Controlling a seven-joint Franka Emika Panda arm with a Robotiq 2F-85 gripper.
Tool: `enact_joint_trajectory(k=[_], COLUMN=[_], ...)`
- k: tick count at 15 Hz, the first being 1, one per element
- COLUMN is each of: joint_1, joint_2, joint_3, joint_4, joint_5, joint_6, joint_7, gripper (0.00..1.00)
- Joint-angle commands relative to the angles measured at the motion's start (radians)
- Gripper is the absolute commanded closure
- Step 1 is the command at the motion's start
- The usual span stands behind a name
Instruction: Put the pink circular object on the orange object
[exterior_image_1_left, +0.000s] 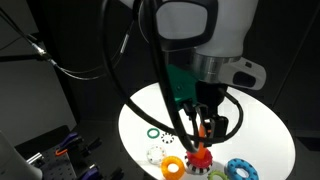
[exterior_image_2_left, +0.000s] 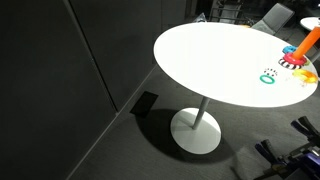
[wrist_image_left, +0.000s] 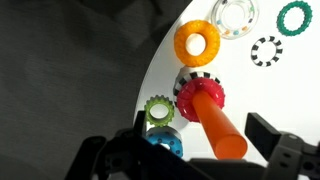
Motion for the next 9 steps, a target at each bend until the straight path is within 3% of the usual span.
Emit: enact_joint_trajectory(k=[1, 9], joint_1=[-0.003, -0.004], joint_2=[0.001, 0.020], joint_3=[0.003, 0.006], joint_4=[0.004, 0.005], joint_5=[0.000, -0.001], joint_6=[-0.003, 0.000], joint_7=[0.000, 0.001], gripper=[0.00, 0.00])
